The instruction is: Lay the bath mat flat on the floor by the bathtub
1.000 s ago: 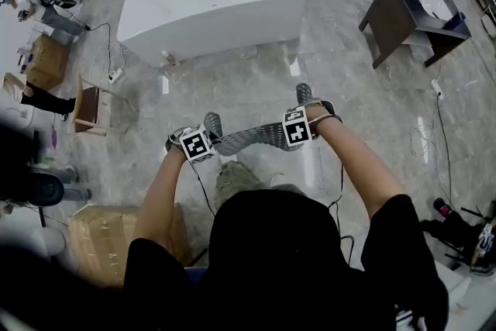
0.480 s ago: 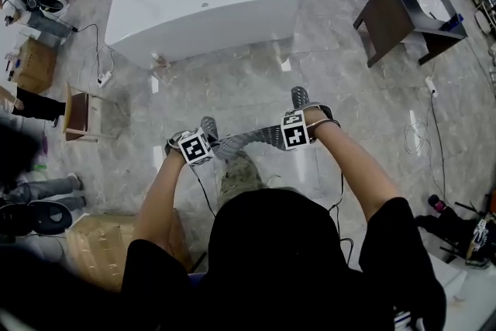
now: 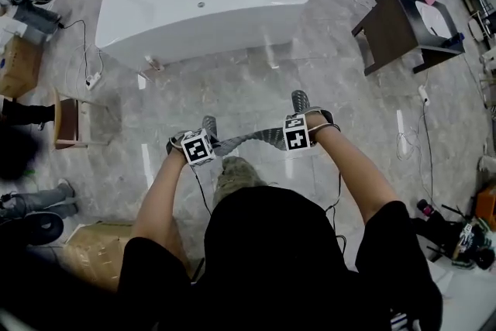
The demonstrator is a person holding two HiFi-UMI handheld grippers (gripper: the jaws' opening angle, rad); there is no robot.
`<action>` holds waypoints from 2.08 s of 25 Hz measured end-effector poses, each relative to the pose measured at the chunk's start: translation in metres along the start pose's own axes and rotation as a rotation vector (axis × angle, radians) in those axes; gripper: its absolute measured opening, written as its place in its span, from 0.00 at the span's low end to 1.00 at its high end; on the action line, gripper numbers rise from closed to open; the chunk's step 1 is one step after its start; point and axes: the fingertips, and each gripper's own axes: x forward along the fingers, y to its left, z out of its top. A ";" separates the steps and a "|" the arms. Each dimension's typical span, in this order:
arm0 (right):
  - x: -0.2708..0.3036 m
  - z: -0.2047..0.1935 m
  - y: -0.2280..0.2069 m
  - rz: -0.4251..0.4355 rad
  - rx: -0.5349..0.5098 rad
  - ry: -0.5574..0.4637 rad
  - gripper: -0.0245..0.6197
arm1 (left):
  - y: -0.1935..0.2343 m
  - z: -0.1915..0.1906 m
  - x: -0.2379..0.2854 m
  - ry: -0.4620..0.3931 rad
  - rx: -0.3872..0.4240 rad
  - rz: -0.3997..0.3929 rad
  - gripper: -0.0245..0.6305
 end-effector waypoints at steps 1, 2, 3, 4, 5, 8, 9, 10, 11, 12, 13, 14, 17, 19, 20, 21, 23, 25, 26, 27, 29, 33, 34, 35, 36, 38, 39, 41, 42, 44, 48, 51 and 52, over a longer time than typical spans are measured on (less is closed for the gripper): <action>-0.001 0.003 -0.009 0.003 -0.003 0.007 0.08 | 0.008 -0.004 -0.003 0.001 0.006 -0.012 0.08; 0.000 0.007 -0.018 0.007 -0.007 0.014 0.08 | 0.015 -0.009 -0.005 0.004 0.013 -0.023 0.08; 0.000 0.012 -0.025 0.012 -0.014 0.021 0.08 | 0.023 -0.015 -0.006 0.008 0.019 -0.028 0.08; 0.001 0.018 -0.031 0.017 -0.024 0.027 0.08 | 0.031 -0.022 -0.008 0.008 0.027 -0.028 0.08; 0.002 0.023 -0.036 0.019 -0.034 0.032 0.08 | 0.039 -0.026 -0.011 0.003 0.035 -0.026 0.08; 0.003 0.041 -0.056 0.015 -0.037 0.035 0.08 | 0.060 -0.041 -0.021 -0.006 0.051 -0.035 0.08; 0.004 0.046 -0.062 0.013 -0.029 0.033 0.08 | 0.068 -0.046 -0.025 -0.006 0.054 -0.038 0.08; 0.004 0.051 -0.069 0.013 -0.021 0.030 0.08 | 0.076 -0.051 -0.028 -0.003 0.056 -0.042 0.08; 0.005 0.055 -0.076 0.012 -0.012 0.026 0.08 | 0.083 -0.055 -0.031 0.001 0.058 -0.048 0.08; 0.005 0.058 -0.082 0.014 -0.003 0.022 0.08 | 0.090 -0.058 -0.034 0.006 0.061 -0.055 0.08; 0.005 0.061 -0.087 0.015 0.005 0.018 0.08 | 0.096 -0.061 -0.036 0.009 0.065 -0.061 0.08; 0.005 0.065 -0.092 0.017 0.012 0.016 0.08 | 0.102 -0.063 -0.039 0.012 0.070 -0.065 0.08; 0.002 0.075 -0.107 0.013 0.022 0.015 0.08 | 0.118 -0.071 -0.050 0.016 0.093 -0.063 0.08; 0.000 0.081 -0.118 0.009 0.019 0.014 0.08 | 0.130 -0.076 -0.058 0.020 0.107 -0.054 0.08; -0.001 0.084 -0.123 0.008 0.014 0.010 0.08 | 0.137 -0.078 -0.061 0.022 0.111 -0.050 0.08; -0.003 0.088 -0.129 0.006 0.009 0.006 0.08 | 0.144 -0.081 -0.066 0.024 0.111 -0.047 0.08; -0.005 0.095 -0.138 0.004 0.000 -0.002 0.08 | 0.155 -0.086 -0.074 0.029 0.110 -0.037 0.08; -0.006 0.099 -0.147 0.004 -0.002 -0.008 0.08 | 0.164 -0.089 -0.080 0.040 0.112 -0.025 0.08; -0.006 0.101 -0.152 0.003 -0.004 -0.011 0.08 | 0.168 -0.090 -0.083 0.045 0.113 -0.018 0.08; -0.007 0.102 -0.158 0.002 -0.006 -0.012 0.08 | 0.173 -0.091 -0.086 0.049 0.112 -0.010 0.08; -0.007 0.106 -0.170 -0.006 -0.020 -0.010 0.08 | 0.182 -0.095 -0.090 0.053 0.103 0.008 0.08; -0.010 0.113 -0.195 -0.031 -0.070 0.000 0.08 | 0.197 -0.106 -0.096 0.041 0.057 0.027 0.08; -0.011 0.112 -0.201 -0.038 -0.079 0.001 0.08 | 0.200 -0.106 -0.096 0.038 0.046 0.026 0.08; -0.011 0.110 -0.208 -0.044 -0.087 0.002 0.08 | 0.204 -0.105 -0.096 0.036 0.035 0.024 0.08; -0.012 0.108 -0.214 -0.048 -0.094 0.002 0.08 | 0.209 -0.104 -0.096 0.035 0.025 0.019 0.08; -0.011 0.103 -0.227 -0.051 -0.111 0.000 0.08 | 0.219 -0.101 -0.095 0.036 0.004 0.011 0.08; -0.009 0.100 -0.233 -0.049 -0.117 -0.002 0.08 | 0.226 -0.100 -0.094 0.039 -0.004 0.013 0.08; -0.006 0.094 -0.247 -0.039 -0.125 -0.014 0.08 | 0.242 -0.096 -0.093 0.039 -0.015 0.029 0.08; -0.004 0.091 -0.255 -0.033 -0.123 -0.024 0.08 | 0.250 -0.092 -0.094 0.033 -0.021 0.039 0.08; 0.000 0.088 -0.270 -0.016 -0.111 -0.045 0.08 | 0.261 -0.090 -0.093 0.026 -0.052 0.039 0.08; 0.008 0.081 -0.301 -0.006 -0.106 -0.063 0.08 | 0.284 -0.088 -0.084 0.001 -0.129 0.038 0.08; 0.020 0.074 -0.319 -0.002 -0.113 -0.068 0.08 | 0.297 -0.091 -0.071 0.016 -0.156 0.023 0.08; 0.024 0.070 -0.323 0.003 -0.110 -0.071 0.08 | 0.301 -0.089 -0.068 0.021 -0.162 0.017 0.08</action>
